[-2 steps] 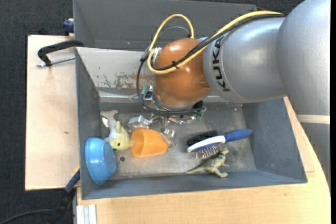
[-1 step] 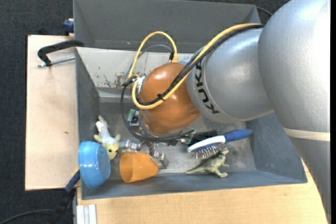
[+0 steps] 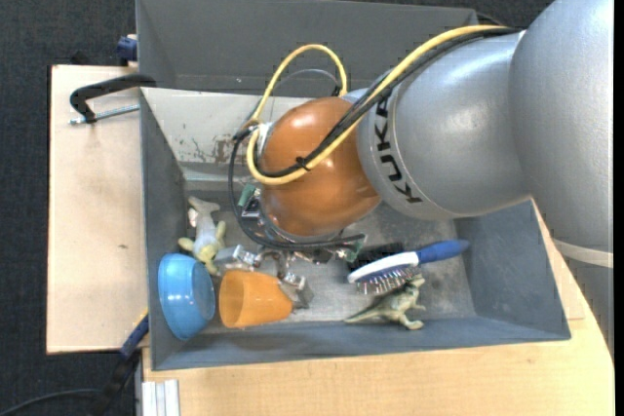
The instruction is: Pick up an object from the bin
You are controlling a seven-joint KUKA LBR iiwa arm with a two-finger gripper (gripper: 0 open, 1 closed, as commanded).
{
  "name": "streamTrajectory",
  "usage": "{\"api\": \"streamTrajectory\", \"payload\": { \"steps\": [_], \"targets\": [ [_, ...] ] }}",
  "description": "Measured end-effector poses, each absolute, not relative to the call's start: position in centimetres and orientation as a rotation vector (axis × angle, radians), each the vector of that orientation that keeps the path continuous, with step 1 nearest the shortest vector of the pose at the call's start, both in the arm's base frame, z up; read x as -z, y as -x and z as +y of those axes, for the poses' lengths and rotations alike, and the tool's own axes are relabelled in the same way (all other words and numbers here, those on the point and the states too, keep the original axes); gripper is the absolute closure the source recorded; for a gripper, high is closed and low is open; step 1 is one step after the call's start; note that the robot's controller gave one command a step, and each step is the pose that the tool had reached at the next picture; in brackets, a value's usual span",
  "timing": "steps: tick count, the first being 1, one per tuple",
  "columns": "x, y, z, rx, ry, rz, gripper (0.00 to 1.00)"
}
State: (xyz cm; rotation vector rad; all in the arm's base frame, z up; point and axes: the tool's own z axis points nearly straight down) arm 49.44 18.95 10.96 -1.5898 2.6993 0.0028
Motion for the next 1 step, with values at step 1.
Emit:
{"api": "streamTrajectory", "payload": {
  "steps": [1],
  "targets": [
    [-24.18,-50.59,19.34,0.002,1.653,2.653,1.0]
  ]
}}
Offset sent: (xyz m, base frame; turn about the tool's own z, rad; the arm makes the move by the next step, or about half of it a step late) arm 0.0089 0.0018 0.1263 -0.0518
